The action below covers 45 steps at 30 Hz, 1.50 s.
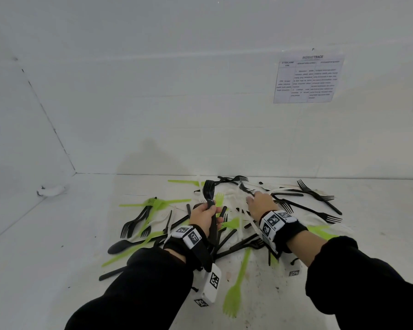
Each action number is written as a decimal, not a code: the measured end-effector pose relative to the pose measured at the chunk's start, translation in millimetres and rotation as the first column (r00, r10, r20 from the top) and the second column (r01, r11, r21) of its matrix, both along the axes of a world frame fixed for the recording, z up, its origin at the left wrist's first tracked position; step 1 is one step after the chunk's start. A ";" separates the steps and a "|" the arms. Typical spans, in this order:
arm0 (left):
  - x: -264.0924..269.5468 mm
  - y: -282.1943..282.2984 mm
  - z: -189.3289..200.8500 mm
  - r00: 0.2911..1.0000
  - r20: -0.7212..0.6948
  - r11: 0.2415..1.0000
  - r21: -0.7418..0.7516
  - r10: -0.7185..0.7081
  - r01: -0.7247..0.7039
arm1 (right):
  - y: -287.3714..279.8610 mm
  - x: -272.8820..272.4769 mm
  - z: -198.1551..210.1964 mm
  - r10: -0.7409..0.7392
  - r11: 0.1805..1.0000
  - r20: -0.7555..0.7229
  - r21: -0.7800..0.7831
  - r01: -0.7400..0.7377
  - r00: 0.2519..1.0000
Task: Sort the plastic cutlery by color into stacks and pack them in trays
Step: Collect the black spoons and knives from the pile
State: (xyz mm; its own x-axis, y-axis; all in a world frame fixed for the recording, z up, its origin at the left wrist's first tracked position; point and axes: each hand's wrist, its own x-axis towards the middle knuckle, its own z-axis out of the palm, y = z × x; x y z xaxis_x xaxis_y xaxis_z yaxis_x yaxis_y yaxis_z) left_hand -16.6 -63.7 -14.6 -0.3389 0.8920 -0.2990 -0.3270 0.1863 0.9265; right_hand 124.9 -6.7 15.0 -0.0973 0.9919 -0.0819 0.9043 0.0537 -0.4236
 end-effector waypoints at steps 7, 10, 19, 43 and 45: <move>6.7 -3.4 3.3 0.998 0.041 0.999 0.006 0.042 -0.043 | -35.2 -38.6 -10.7 0.071 0.992 -0.407 -0.067 -0.107 0.911; 0.2 -3.2 -3.3 0.996 -0.012 0.996 0.007 0.085 -0.085 | -47.5 -47.8 -16.9 0.110 0.988 -0.458 -0.045 -0.146 0.882; -22.3 -19.5 -0.8 0.997 0.080 1.000 0.000 0.012 -0.012 | -50.5 -55.5 -11.0 0.352 0.927 -0.453 0.049 -0.371 0.819; -81.8 -31.7 19.2 0.981 0.024 0.981 -0.025 0.193 -0.193 | -1.2 -44.5 -16.6 0.515 0.758 0.347 0.243 -0.606 0.784; -87.2 -34.3 19.3 0.978 0.016 0.978 -0.027 0.206 -0.206 | 4.1 -43.5 -10.5 0.420 0.808 0.198 0.363 -0.464 0.886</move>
